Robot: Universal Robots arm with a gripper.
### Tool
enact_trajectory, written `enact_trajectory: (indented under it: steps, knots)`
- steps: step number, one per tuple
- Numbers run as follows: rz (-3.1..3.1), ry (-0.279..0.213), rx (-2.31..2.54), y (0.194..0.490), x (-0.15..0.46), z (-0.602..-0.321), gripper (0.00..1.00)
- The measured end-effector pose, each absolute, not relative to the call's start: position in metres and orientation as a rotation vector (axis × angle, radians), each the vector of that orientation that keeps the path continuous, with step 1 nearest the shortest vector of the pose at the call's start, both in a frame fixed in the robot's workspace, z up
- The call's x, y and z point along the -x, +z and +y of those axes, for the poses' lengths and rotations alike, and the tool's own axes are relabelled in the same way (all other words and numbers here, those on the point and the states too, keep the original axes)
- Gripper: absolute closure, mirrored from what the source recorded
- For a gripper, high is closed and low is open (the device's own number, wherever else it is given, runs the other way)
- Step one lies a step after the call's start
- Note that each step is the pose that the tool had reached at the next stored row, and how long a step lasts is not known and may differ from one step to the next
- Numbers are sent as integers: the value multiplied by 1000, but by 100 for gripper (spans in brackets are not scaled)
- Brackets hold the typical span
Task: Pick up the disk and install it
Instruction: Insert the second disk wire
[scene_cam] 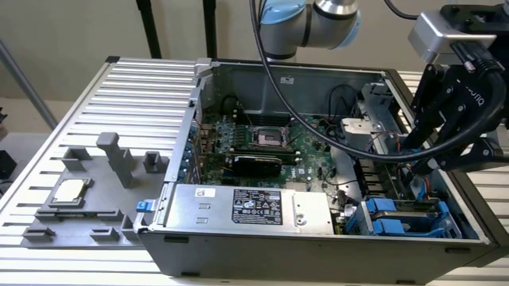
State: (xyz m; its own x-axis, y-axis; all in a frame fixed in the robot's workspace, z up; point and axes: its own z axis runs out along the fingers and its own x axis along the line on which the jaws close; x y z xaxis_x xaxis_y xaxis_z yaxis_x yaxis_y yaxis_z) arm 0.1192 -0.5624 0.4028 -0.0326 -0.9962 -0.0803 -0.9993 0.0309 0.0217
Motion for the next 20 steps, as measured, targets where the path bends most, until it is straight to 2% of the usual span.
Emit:
enact_trajectory:
  steps: [10, 20]
  knots:
    - [2256, 95, 2135, 389, -124, -553, 55]
    - [2288, 62, 2132, 388, -125, -544, 55]
